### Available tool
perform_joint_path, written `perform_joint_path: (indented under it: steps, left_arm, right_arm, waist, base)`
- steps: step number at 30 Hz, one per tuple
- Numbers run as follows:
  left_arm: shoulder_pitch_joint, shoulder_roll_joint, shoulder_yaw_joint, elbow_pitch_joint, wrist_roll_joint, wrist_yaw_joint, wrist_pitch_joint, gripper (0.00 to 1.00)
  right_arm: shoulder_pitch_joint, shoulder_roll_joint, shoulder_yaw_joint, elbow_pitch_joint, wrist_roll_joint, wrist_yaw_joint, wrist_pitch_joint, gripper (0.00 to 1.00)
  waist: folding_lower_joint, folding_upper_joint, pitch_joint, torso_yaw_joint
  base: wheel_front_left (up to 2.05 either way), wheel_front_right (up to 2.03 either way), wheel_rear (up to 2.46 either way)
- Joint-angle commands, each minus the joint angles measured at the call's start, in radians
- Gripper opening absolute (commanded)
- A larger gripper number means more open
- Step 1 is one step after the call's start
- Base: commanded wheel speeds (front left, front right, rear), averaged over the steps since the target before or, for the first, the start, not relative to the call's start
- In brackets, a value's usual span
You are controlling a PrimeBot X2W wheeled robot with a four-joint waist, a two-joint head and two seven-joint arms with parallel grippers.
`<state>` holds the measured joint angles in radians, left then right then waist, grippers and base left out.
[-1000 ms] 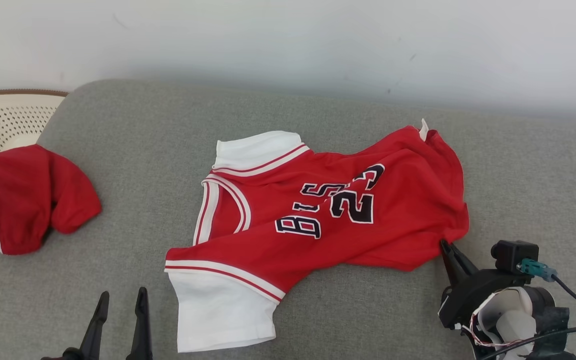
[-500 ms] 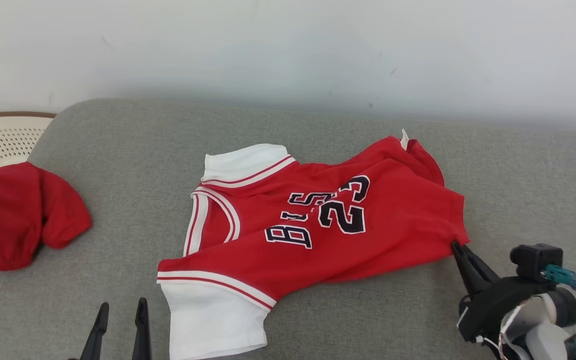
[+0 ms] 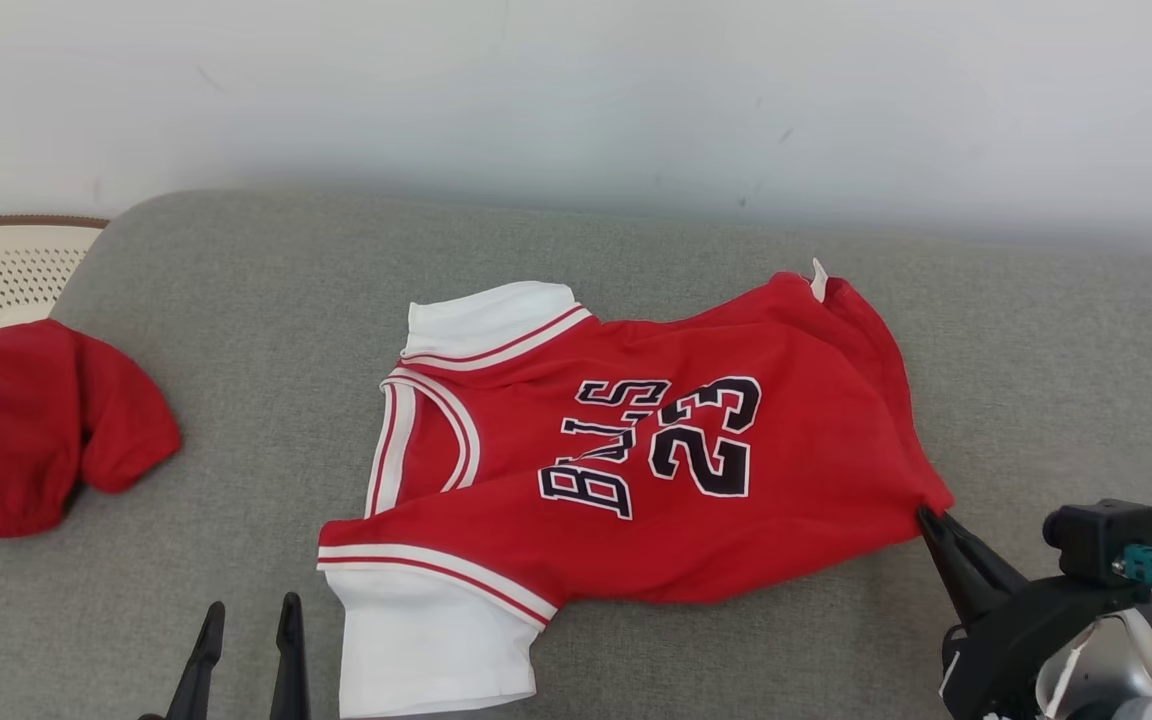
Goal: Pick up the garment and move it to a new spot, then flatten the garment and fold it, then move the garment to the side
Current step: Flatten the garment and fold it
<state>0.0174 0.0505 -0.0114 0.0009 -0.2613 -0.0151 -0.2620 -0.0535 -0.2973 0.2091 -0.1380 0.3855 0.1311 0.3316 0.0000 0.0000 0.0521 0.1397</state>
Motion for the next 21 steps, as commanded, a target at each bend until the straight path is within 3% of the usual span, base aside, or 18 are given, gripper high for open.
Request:
perform_joint_path:
  steps: [1, 7, 21]
  left_arm:
    - [-0.005, 0.001, -0.002, 0.001, -0.004, 0.001, -0.004, 1.0]
    - [-0.018, 0.001, -0.008, 0.009, -0.008, -0.006, -0.004, 1.0]
    - [-0.041, 0.001, -0.025, 0.033, -0.004, -0.016, -0.004, 1.0]
  right_arm:
    - [-0.019, 0.001, 0.006, -0.004, -0.013, -0.001, 0.009, 0.0]
    - [-0.136, -0.004, 0.051, 0.07, -0.037, -0.001, 0.013, 0.0]
    - [-0.424, 0.017, 0.158, 0.557, -0.011, -0.001, -0.086, 0.0]
  waist:
    - [0.0, 0.0, 0.005, 0.007]
    - [0.0, 0.0, 0.017, 0.034]
    - [0.0, 0.0, 0.032, 0.104]
  base:
    - [0.0, 0.0, 0.0]
    - [0.0, 0.0, 0.0]
    - [0.0, 0.0, 0.0]
